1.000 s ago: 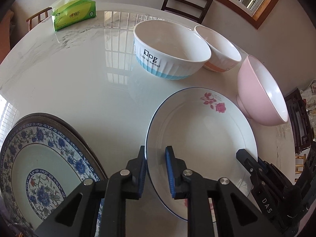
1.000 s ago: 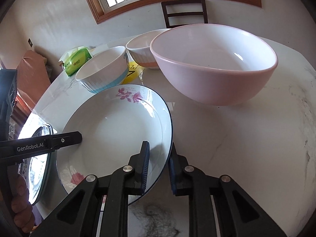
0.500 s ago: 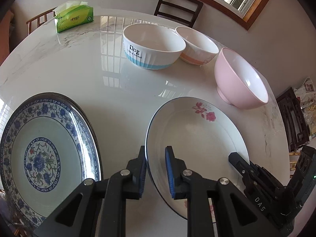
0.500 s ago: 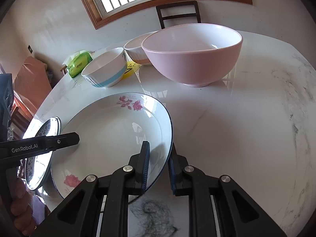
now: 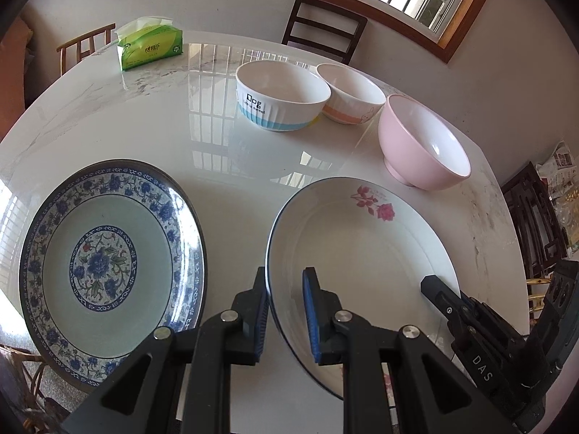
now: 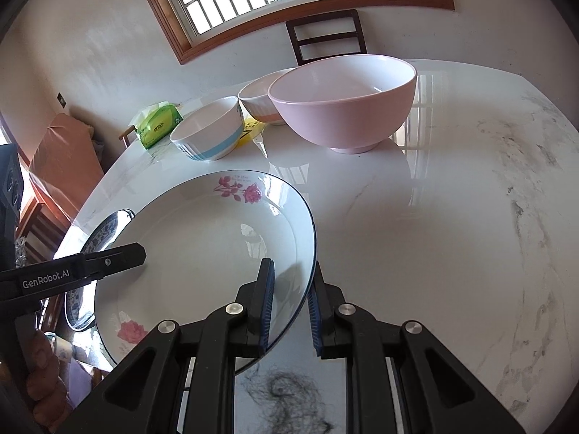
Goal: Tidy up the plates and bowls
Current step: 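Carry the pink-flower plate with both tools onto the stacked blue plates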
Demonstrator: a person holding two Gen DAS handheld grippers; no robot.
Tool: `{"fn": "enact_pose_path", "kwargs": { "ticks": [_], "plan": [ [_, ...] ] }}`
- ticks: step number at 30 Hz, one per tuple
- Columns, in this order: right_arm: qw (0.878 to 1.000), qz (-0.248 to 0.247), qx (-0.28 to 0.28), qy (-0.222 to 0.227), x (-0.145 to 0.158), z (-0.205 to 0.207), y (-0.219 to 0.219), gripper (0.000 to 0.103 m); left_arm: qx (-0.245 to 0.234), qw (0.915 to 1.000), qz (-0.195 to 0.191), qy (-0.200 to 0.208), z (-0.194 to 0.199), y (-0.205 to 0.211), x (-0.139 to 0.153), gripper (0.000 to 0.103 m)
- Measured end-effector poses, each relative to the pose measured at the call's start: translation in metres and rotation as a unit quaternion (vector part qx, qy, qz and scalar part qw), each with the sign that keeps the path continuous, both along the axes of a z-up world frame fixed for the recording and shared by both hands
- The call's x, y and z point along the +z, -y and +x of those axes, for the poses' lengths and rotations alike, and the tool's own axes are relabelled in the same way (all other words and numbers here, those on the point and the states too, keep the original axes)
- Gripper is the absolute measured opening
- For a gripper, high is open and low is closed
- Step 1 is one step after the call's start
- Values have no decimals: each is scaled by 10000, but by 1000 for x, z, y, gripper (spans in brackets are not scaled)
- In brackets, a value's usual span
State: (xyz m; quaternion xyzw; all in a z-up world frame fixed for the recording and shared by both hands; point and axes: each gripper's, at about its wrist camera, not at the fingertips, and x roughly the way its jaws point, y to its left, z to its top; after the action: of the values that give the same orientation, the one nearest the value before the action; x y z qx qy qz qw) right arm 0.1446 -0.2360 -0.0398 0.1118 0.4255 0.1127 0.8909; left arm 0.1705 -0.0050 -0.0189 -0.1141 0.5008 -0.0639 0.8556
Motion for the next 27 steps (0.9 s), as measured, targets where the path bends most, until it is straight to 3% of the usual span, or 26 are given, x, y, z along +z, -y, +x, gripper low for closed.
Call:
{"fn": "enact_pose_path", "kwargs": {
  "ticks": [14, 27],
  "plan": [
    [9979, -49, 621, 198, 21, -12, -58, 17, 695, 9974, -61, 168, -40, -74, 17, 18],
    [9907, -254, 1325, 173, 22, -13, -134, 17, 1342, 9909, -88, 8, -74, -145, 6, 18]
  ]
}}
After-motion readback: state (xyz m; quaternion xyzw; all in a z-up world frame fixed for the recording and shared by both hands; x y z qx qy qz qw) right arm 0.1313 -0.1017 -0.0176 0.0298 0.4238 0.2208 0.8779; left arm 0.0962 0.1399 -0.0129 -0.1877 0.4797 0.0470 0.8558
